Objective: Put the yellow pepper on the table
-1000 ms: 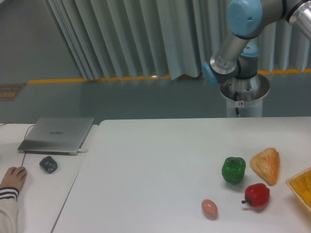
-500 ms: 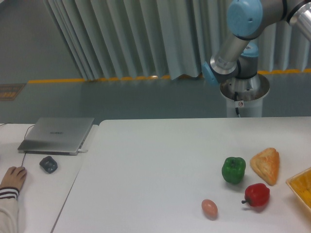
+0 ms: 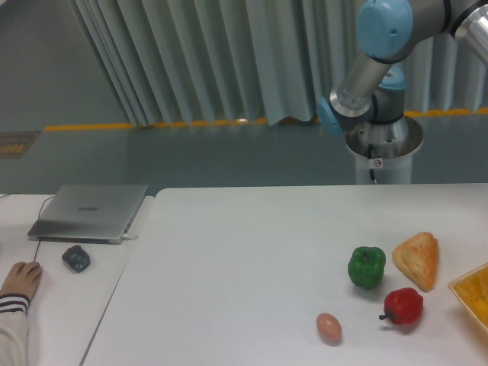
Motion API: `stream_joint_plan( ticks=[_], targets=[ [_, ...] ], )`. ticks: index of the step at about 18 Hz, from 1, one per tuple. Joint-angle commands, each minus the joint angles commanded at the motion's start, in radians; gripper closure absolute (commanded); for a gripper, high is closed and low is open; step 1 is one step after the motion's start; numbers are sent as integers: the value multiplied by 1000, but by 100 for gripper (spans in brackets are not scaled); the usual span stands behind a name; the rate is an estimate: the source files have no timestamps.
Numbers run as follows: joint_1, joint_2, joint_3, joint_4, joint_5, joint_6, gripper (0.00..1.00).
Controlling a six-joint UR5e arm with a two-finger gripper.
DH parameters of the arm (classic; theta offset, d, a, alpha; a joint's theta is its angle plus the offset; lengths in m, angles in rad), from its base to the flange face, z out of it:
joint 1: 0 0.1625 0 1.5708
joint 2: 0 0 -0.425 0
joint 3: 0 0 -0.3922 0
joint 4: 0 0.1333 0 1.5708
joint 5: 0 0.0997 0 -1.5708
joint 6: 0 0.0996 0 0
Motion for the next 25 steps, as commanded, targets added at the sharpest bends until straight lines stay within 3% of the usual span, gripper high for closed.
stream_joint_plan(
  ticks=[6, 8, 10, 15, 19, 23, 25],
  targets=[
    [0, 0, -3, 2, 0, 8, 22],
    [0, -2, 0, 2, 0, 3, 41],
    [0, 2, 0, 0, -2, 8, 48],
    [6, 38, 6, -5, -34, 15, 47],
    [-9, 107, -3, -15, -72, 21, 47],
    [-86, 189, -2, -164, -80, 126, 47],
    [-107, 212, 5, -207, -113, 129, 47]
  ],
)
